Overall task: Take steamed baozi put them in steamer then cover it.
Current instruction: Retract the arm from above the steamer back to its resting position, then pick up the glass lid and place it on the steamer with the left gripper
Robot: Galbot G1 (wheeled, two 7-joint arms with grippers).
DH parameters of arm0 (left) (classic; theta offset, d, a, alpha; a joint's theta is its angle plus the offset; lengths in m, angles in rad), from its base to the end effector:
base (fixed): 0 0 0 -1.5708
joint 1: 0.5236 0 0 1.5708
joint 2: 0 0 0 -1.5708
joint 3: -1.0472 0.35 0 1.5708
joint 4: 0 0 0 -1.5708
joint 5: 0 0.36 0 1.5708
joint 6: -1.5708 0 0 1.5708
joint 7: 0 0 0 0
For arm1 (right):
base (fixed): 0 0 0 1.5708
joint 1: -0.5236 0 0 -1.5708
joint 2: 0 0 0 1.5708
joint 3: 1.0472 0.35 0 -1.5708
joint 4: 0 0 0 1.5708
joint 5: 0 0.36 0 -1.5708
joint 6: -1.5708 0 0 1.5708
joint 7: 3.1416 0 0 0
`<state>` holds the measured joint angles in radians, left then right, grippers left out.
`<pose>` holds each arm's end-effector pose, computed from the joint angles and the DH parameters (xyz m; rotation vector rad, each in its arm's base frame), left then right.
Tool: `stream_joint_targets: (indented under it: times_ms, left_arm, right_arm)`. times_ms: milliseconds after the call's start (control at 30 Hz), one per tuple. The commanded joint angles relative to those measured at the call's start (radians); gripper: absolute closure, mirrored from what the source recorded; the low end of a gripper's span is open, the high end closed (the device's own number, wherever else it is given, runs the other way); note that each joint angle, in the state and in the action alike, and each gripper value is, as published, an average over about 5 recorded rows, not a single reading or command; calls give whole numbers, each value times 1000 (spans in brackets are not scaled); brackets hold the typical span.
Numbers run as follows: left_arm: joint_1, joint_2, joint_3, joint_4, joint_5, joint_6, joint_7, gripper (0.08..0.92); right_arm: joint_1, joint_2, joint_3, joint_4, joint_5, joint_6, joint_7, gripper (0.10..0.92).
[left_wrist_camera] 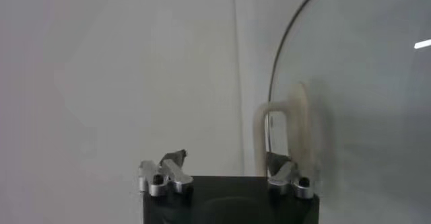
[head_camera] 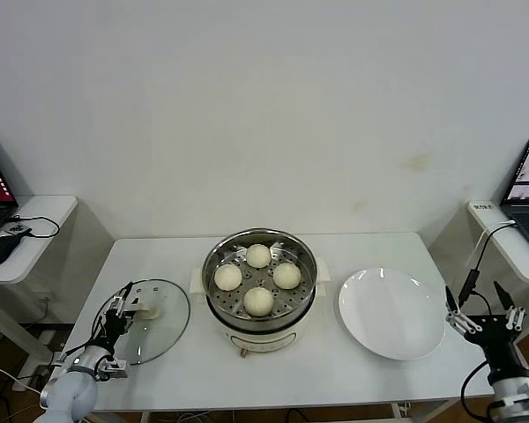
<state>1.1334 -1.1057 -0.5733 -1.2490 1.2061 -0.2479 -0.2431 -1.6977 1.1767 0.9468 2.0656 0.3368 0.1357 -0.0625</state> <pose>0.3048 0.2232 -0.4348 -0.2265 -2.1429 -2.2400 0.1600 -0.1889 -0.2667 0.1088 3.0352 -0.3489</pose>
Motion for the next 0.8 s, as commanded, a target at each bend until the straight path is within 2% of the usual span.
stream_joint_targets:
  times_ms: [33,267,433,600,800]
  left_arm:
    - [-17,-1,2,38,-13,0,2,387]
    - [-12,-5,0,49,-49,4,-27,586]
    - [32,1,-19,-21,-103,24,-58,733]
    - [123,28,-61,-215,-166,98,-43,845]
    - [255,75,-151,-452,-229,211,37,852]
  right_arm:
    - [-1,2,-3,0,-2,0,-2,203]
    - [1,2,-9,2,-6,1,-3,202]
    - [3,-1,-17,5,-12,3,-6,203]
    - [11,3,-34,4,-31,10,-8,203]
    - [22,13,-72,-1,-76,22,-11,203]
